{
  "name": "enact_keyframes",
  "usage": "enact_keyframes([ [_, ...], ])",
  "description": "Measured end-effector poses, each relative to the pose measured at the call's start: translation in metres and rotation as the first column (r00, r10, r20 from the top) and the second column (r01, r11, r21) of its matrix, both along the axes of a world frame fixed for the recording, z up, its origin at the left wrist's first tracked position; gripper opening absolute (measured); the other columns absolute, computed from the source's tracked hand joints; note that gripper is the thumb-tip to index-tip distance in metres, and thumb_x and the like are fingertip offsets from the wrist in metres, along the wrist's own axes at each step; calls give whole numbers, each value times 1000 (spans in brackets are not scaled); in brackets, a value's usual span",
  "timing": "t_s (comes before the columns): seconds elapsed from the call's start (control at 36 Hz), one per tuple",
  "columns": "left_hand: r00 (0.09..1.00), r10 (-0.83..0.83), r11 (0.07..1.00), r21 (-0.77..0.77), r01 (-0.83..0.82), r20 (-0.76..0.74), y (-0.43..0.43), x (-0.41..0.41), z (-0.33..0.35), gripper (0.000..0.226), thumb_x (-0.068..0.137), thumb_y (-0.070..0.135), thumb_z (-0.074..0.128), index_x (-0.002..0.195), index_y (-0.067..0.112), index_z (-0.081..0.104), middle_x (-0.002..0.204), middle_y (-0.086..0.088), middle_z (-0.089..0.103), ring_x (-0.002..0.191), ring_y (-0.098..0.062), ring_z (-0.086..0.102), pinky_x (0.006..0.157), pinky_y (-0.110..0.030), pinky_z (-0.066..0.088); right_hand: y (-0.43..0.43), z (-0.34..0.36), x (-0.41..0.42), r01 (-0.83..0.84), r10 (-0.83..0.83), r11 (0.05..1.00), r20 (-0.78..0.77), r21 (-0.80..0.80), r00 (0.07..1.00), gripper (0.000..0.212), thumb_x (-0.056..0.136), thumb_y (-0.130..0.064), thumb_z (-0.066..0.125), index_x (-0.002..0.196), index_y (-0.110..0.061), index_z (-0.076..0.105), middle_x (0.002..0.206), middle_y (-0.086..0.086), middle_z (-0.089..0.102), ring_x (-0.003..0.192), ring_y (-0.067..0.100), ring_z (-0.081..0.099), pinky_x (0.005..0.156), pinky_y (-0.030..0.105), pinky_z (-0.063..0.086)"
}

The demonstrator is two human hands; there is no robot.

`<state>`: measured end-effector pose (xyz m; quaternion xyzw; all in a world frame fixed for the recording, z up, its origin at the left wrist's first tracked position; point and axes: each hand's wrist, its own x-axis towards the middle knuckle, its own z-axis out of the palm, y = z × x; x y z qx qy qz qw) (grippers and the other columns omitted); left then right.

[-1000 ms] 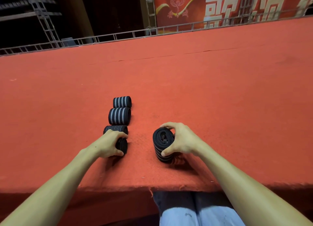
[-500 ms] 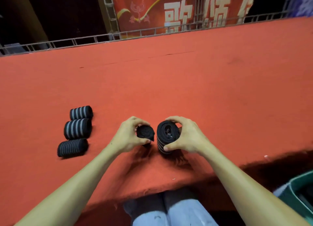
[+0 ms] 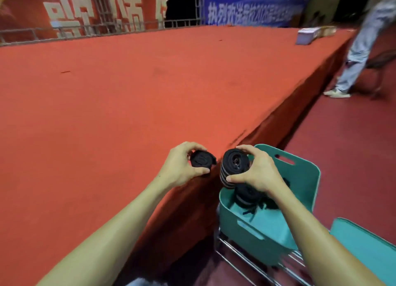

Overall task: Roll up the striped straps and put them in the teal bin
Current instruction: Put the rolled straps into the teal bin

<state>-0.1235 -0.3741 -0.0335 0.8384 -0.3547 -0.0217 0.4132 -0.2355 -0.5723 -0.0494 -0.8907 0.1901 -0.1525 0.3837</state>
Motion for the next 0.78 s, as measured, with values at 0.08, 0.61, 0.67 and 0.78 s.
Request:
enact_keyframes([
  [0.08, 997, -73, 997, -9, 73, 0, -42, -5, -14, 48, 62, 11, 92, 105, 19, 71, 103, 2, 67, 89, -14, 58, 74, -5, 38, -27, -14, -16, 106, -106, 994, -34, 3, 994, 87, 47, -27, 98, 127, -22, 61, 123, 0, 64, 117, 18, 58, 96, 23, 39],
  [0.61, 976, -217, 975, 37, 218, -37, -122, -18, -67, 53, 62, 14, 93, 111, 19, 72, 106, 1, 63, 92, -15, 56, 77, -8, 36, -68, -99, -39, 465, -433, 882, -258, 76, 863, 96, 51, -30, 98, 133, -14, 52, 126, 7, 59, 119, 26, 55, 95, 34, 46],
  [0.67, 974, -223, 972, 62, 225, -38, -122, -17, -71, 53, 62, 17, 93, 111, 20, 71, 108, 0, 63, 96, -17, 57, 83, -18, 42, -69, -102, -42, 487, -451, 871, -279, 71, 848, 96, 51, -32, 98, 133, -14, 51, 127, 8, 59, 120, 28, 54, 98, 37, 47],
  [0.78, 975, -221, 969, 108, 223, -32, -120, -17, -82, 53, 63, 19, 93, 112, 19, 71, 109, 0, 62, 99, -17, 57, 87, -24, 44, -69, -107, -47, 530, -485, 844, -301, 83, 821, 97, 53, -33, 98, 135, -13, 49, 131, 10, 56, 125, 29, 50, 102, 38, 44],
])
